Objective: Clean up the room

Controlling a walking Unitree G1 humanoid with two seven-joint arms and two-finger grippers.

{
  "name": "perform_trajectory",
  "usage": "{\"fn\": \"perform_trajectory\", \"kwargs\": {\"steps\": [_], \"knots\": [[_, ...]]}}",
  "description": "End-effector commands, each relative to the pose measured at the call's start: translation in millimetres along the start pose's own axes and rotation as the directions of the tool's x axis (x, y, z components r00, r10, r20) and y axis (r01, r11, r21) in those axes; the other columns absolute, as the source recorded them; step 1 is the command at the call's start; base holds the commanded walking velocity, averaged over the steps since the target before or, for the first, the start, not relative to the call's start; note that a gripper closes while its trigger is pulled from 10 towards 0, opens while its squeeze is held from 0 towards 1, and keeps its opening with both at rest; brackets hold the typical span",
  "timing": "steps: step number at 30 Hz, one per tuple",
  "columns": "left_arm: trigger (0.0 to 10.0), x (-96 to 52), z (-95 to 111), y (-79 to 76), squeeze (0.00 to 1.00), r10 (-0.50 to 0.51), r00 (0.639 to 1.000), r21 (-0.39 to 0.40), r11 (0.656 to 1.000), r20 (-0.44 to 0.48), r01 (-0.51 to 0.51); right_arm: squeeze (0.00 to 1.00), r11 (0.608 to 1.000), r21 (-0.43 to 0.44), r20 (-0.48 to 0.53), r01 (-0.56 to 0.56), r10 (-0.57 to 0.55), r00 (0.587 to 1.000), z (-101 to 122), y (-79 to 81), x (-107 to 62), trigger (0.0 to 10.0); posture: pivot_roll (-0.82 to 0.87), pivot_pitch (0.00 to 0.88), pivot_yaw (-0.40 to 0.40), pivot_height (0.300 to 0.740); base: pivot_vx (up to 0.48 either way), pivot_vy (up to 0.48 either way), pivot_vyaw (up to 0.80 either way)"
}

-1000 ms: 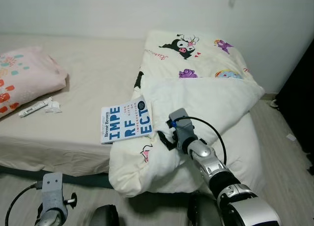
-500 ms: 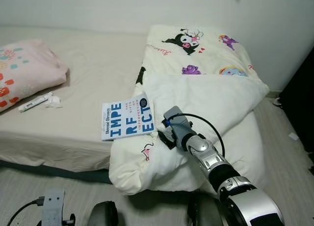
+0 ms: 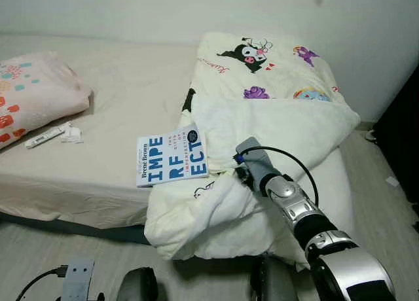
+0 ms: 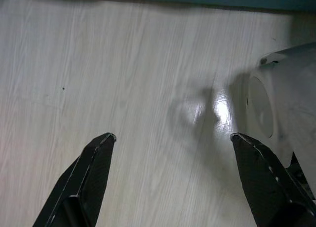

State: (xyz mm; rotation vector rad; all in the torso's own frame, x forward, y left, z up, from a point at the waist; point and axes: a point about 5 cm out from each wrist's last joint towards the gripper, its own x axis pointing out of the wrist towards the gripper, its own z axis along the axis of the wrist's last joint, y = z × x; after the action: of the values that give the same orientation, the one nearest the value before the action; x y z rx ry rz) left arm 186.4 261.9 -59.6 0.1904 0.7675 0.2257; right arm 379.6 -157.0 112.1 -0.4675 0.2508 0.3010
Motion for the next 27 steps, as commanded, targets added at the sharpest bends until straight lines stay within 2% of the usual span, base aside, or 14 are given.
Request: {"fn": "perform_trajectory", "kwargs": {"steps": [1, 3, 9, 11, 12, 13, 15, 16, 19, 23, 25, 27], "knots": [[10.0, -1.1, -6, -5.4, 0.00, -0.021, 0.999, 0.013, 1.000, -0.034, 0.021, 0.00, 0.997, 0.037, -0.040, 0.063, -0.062, 0.997, -12, -14.1, -5.5, 0.0, 0.07, 0.103, -0.006, 0.530, 0.000, 0.000, 0.00], [10.0, -0.7, -5, -6.3, 0.00, -0.023, 0.999, 0.015, 1.000, -0.033, 0.024, 0.00, 0.997, 0.043, -0.041, 0.070, -0.068, 0.997, -13, -15.9, -6.3, 0.0, 0.06, 0.097, -0.007, 0.530, 0.000, 0.000, 0.00], [10.0, 0.1, -3, -10.6, 0.00, -0.034, 0.999, 0.023, 0.999, -0.034, 0.035, 0.00, 0.985, 0.131, -0.011, 0.111, -0.110, 0.994, -14, -24.3, -10.6, 0.0, 0.05, 0.085, -0.006, 0.530, 0.000, 0.000, 0.00], [10.0, 0.2, -3, -13.7, 0.00, -0.043, 0.998, 0.030, 0.999, -0.037, 0.044, 0.00, 0.961, 0.191, 0.004, 0.201, -0.205, 0.979, -12, -35.5, -14.5, 0.0, 0.04, 0.079, -0.013, 0.530, 0.000, 0.000, 0.00], [10.0, 0.2, -3, -13.7, 0.00, -0.043, 0.998, 0.030, 0.999, -0.037, 0.044, 0.00, 0.961, 0.191, 0.004, 0.201, -0.205, 0.979, -12, -35.5, -14.5, 0.0, 0.04, 0.079, -0.013, 0.530, 0.000, 0.000, 0.00], [10.0, -0.1, -4, -15.1, 0.00, -0.047, 0.998, 0.031, 0.998, -0.040, 0.048, 0.00, 0.925, 0.241, 0.009, 0.294, -0.305, 0.952, -10, -43.6, -19.0, 0.0, 0.03, 0.080, -0.018, 0.530, 0.000, 0.000, 0.00], [10.0, -0.7, -6, -16.4, 0.00, -0.050, 0.998, 0.032, 0.998, -0.044, 0.051, 0.00, 0.860, 0.308, 0.004, 0.406, -0.428, 0.904, -9, -50.9, -27.9, 0.0, 0.03, 0.080, -0.021, 0.530, 0.000, 0.000, 0.00], [10.0, -1.2, -7, -16.7, 0.00, -0.050, 0.998, 0.031, 0.998, -0.047, 0.052, 0.00, 0.835, 0.328, -0.005, 0.441, -0.465, 0.885, -11, -48.0, -33.3, 0.0, 0.02, 0.080, -0.024, 0.530, 0.000, 0.000, 0.00], [10.0, -1.5, -8, -16.7, 0.00, -0.050, 0.998, 0.031, 0.998, -0.049, 0.052, 0.00, 0.823, 0.337, -0.011, 0.458, -0.483, 0.876, -12, -45.3, -37.0, 0.0, 0.02, 0.080, -0.024, 0.530, 0.000, 0.000, 0.00], [10.0, -4.4, -17, -16.3, 0.00, -0.054, 0.996, 0.038, 0.998, -0.076, 0.057, 0.00, 0.791, 0.365, -0.136, 0.492, -0.477, 0.868, -36, -6.6, -66.8, 0.0, 0.00, 0.088, -0.027, 0.530, 0.000, 0.000, 0.00], [10.0, -4.6, -17, -16.1, 0.00, -0.054, 0.995, 0.038, 0.998, -0.079, 0.057, 0.00, 0.786, 0.379, -0.160, 0.488, -0.463, 0.872, -40, -2.0, -70.9, 0.0, 0.00, 0.088, -0.027, 0.530, 0.000, 0.000, 0.00], [10.0, -5.3, -19, -16.2, 0.00, -0.060, 0.994, 0.050, 0.997, -0.087, 0.064, 0.00, 0.742, 0.463, -0.268, 0.485, -0.405, 0.874, -58, 13.1, -84.7, 0.0, -0.01, 0.089, -0.025, 0.530, 0.000, 0.000, 0.00]]}}
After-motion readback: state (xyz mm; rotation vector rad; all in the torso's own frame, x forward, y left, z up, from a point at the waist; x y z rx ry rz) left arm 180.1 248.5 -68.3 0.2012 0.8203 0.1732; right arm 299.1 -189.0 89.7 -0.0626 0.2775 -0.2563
